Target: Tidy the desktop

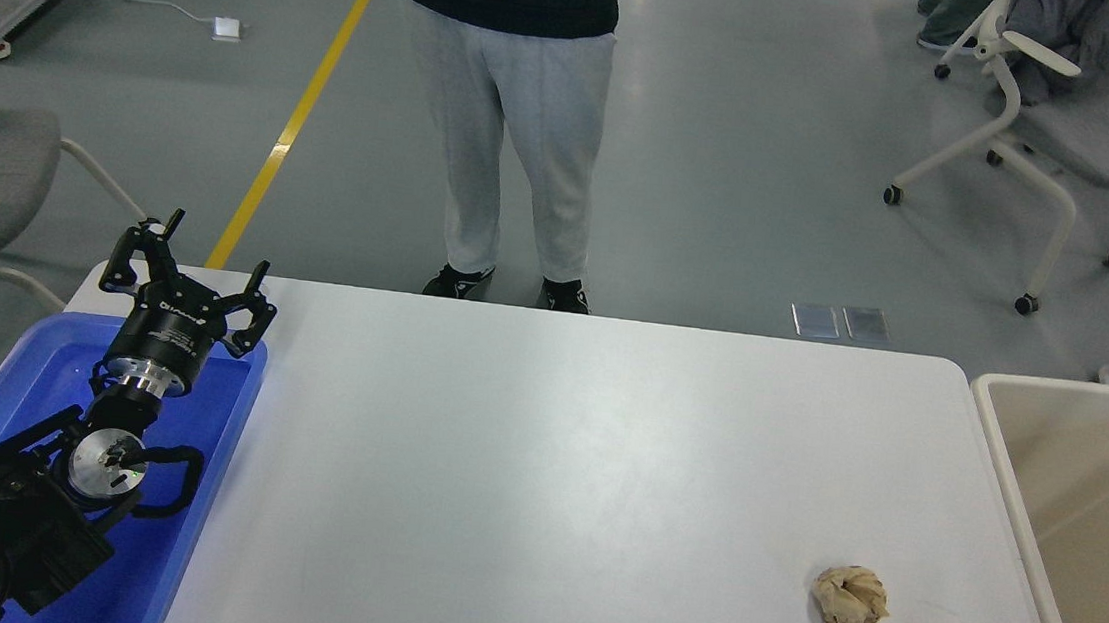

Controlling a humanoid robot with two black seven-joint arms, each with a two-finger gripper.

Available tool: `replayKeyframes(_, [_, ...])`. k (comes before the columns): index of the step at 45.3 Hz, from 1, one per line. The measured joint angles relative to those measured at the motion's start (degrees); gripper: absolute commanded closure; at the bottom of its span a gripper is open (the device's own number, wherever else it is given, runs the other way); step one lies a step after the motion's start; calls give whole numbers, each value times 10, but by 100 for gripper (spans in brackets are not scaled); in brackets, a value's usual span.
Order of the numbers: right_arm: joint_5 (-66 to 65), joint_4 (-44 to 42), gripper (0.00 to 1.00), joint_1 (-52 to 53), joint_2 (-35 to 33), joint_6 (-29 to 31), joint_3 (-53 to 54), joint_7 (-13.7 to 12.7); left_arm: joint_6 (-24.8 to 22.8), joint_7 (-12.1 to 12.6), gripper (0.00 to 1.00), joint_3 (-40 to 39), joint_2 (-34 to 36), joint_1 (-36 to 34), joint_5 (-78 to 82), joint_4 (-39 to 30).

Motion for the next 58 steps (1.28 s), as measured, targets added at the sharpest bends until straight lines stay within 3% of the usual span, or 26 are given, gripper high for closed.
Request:
replayKeyframes(11, [-85, 135, 0, -52, 2, 2, 165, 10, 0, 0, 0, 0, 0, 0, 0, 0])
replayKeyframes(25, [-209, 225, 0, -101, 87, 4, 329, 38, 0, 0, 0, 0, 0, 0, 0, 0])
replayKeyframes(46, [-280, 256, 0, -115, 223, 5, 410, 78, 0, 0, 0, 0, 0, 0, 0, 0])
replayKeyframes(58, [-302, 255, 0, -113, 254, 4, 427, 87, 0, 1, 0, 0, 0, 0, 0, 0])
